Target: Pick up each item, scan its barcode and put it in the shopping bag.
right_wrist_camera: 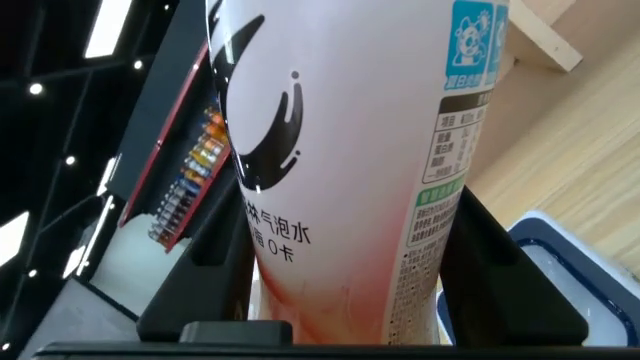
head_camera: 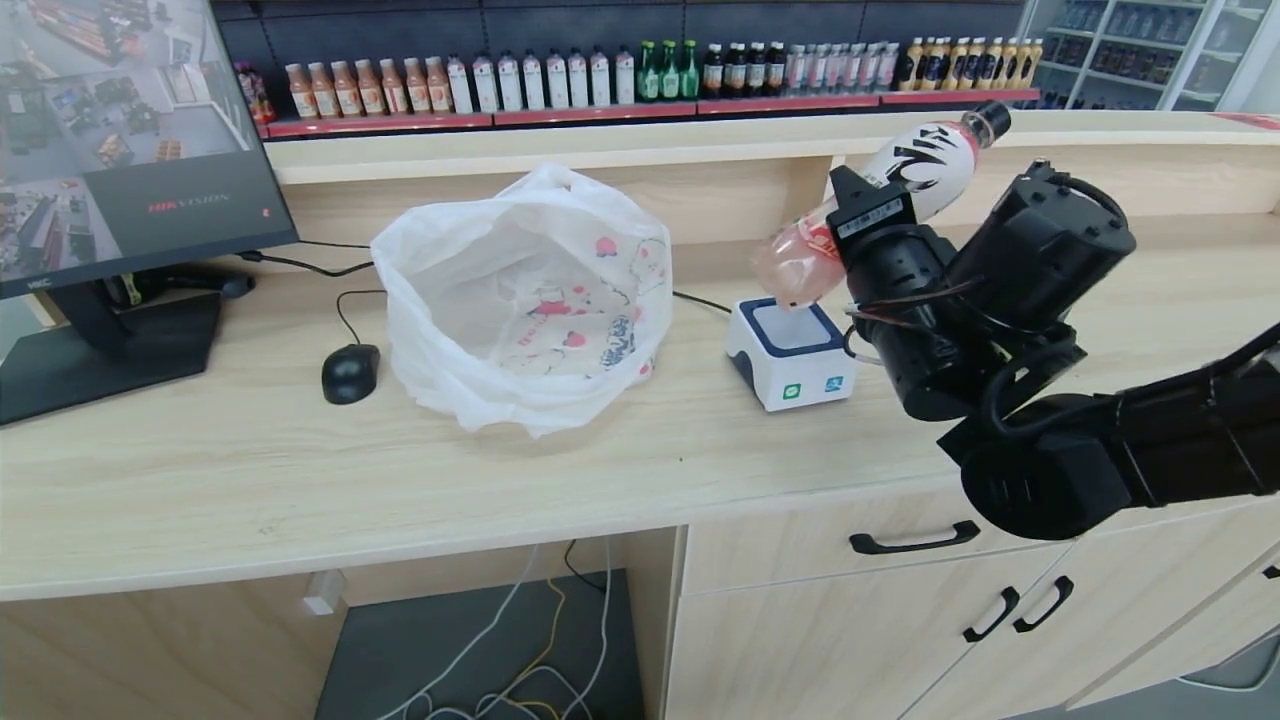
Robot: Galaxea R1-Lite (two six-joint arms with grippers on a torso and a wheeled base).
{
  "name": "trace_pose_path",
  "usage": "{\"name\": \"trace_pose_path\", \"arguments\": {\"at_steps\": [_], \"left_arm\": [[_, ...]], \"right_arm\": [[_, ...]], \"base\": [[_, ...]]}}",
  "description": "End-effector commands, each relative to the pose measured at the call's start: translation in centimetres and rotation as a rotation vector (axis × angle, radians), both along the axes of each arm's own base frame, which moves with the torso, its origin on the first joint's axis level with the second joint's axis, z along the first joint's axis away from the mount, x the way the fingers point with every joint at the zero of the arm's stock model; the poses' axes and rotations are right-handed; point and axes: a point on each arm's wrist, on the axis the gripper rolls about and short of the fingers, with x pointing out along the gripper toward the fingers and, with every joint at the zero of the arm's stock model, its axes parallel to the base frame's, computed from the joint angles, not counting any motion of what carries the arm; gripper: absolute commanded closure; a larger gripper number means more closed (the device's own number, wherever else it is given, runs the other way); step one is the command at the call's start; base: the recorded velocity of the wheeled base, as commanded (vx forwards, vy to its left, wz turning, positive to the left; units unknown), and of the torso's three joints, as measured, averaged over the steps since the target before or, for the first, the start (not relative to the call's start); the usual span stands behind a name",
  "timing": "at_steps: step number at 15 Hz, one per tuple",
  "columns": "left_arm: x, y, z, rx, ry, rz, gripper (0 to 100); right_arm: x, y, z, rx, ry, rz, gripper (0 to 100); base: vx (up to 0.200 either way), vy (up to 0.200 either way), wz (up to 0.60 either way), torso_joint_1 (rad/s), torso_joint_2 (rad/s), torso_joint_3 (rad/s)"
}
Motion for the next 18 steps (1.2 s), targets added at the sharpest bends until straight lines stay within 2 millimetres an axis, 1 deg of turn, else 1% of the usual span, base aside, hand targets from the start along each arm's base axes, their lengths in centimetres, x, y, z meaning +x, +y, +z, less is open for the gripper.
{"name": "trace_pose_path", "arguments": {"at_steps": [1,5,7,8,9,11,14,15,18], "left_arm": [[0.0,0.0,0.0,0.000,0.000,0.000,0],[0.0,0.0,0.0,0.000,0.000,0.000,0],[0.0,0.0,0.0,0.001,0.000,0.000,0],[0.0,0.0,0.0,0.001,0.000,0.000,0],[0.0,0.0,0.0,0.001,0.000,0.000,0],[0.0,0.0,0.0,0.001,0.000,0.000,0],[0.0,0.0,0.0,0.001,0.000,0.000,0],[0.0,0.0,0.0,0.001,0.000,0.000,0],[0.0,0.0,0.0,0.001,0.000,0.000,0]], "right_arm": [[1.1,0.6,-1.3,0.036,0.022,0.016,100],[1.6,0.6,-2.0,0.102,0.039,0.039,100],[2.6,-0.1,-2.8,0.103,0.054,0.014,100],[2.8,-0.1,-2.4,0.111,0.039,0.010,100],[2.9,-0.1,-2.4,0.114,0.040,0.010,100],[3.6,-0.5,-3.3,0.117,0.056,-0.002,100],[3.7,-0.4,-3.5,0.121,0.062,0.000,100],[3.9,-0.3,-4.0,0.121,0.071,0.001,100],[4.0,-0.3,-4.1,0.121,0.072,0.001,100]], "base": [[0.000,0.000,0.00,0.000,0.00,0.000],[0.000,0.000,0.00,0.000,0.00,0.000],[0.000,0.000,0.00,0.000,0.00,0.000],[0.000,0.000,0.00,0.000,0.00,0.000],[0.000,0.000,0.00,0.000,0.00,0.000],[0.000,0.000,0.00,0.000,0.00,0.000],[0.000,0.000,0.00,0.000,0.00,0.000],[0.000,0.000,0.00,0.000,0.00,0.000],[0.000,0.000,0.00,0.000,0.00,0.000]]}}
